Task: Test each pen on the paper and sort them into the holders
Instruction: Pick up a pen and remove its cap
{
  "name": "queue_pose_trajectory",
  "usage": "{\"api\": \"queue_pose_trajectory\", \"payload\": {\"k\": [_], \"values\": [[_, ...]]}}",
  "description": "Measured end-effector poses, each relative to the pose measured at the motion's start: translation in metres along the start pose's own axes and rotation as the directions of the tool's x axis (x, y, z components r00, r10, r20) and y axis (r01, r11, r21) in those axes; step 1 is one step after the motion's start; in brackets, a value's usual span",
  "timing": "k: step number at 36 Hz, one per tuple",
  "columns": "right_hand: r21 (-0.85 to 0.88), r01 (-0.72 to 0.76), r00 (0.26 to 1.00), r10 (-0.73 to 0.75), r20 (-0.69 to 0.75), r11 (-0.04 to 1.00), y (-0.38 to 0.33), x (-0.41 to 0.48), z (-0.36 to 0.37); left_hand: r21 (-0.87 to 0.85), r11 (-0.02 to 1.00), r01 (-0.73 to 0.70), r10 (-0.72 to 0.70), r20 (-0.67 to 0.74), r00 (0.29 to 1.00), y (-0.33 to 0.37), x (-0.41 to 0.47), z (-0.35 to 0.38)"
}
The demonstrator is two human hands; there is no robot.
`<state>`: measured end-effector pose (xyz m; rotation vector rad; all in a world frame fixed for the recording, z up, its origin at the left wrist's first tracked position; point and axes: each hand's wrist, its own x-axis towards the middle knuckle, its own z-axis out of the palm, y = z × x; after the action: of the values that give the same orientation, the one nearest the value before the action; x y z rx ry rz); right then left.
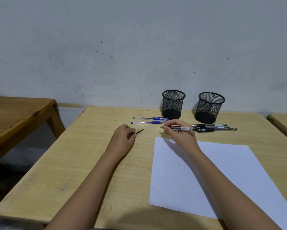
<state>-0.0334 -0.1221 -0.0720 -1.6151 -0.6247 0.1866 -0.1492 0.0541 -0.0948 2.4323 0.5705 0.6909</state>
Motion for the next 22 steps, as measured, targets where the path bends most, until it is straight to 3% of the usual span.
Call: {"api": "queue_pose_trajectory", "payload": {"k": [5, 9, 12, 15, 22], "values": [[0.060, -0.038, 0.999, 0.038, -0.004, 0.997, 0.000, -0.001, -0.001, 0.025, 1.000, -0.010, 0.010, 0.020, 1.000, 0.002, -0.004, 0.001], [0.064, -0.056, 0.998, 0.057, -0.017, 0.996, 0.002, 0.000, -0.003, -0.025, 0.995, -0.098, 0.098, 0.000, 0.995, 0.016, -0.012, -0.003], [0.060, -0.054, 0.998, 0.055, -0.025, 0.997, 0.002, 0.000, -0.004, -0.088, 0.982, -0.166, 0.181, 0.194, 0.964, 0.028, -0.024, -0.003], [0.068, -0.044, 0.999, 0.045, -0.025, 0.997, 0.000, 0.000, -0.005, -0.017, 0.975, -0.220, 0.207, 0.421, 0.883, 0.031, -0.033, 0.002], [0.088, -0.027, 1.000, 0.025, 0.017, 0.996, -0.001, 0.001, 0.000, 0.159, 0.952, -0.261, 0.140, 0.532, 0.835, 0.039, -0.043, 0.010]]}}
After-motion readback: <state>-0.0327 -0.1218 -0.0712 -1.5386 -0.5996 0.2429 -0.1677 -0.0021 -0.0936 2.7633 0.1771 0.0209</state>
